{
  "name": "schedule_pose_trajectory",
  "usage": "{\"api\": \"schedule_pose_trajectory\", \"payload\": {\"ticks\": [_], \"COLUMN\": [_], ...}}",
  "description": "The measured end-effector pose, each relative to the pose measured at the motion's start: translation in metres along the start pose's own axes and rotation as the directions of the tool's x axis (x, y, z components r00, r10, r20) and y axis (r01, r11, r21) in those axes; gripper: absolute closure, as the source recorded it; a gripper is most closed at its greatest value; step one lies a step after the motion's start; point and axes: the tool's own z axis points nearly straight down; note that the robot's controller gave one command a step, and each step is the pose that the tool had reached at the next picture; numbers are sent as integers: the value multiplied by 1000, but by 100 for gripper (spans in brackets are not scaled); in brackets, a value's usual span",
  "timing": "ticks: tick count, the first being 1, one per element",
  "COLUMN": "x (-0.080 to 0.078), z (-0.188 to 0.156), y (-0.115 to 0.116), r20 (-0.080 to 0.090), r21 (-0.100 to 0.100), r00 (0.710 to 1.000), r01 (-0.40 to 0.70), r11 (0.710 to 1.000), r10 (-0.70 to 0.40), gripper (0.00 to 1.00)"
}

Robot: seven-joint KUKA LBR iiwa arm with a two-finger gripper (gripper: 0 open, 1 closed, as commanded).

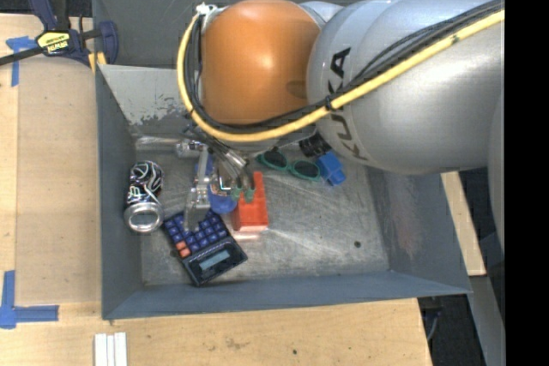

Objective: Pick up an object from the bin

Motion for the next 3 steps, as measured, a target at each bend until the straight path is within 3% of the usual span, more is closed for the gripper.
{"api": "schedule_pose_trajectory", "payload": {"ticks": [1, 2, 3], "x": [-2, -2, -23], "z": [-5, 44, 104], "y": [-1, 2, -20], "r20": [8, 14, 11], "r21": [-2, -5, -5], "r00": [1000, 999, 996], "r01": [-4, -52, -90], "r11": [1000, 999, 996], "r10": [4, 52, 90], "gripper": [0, 0, 0]}}
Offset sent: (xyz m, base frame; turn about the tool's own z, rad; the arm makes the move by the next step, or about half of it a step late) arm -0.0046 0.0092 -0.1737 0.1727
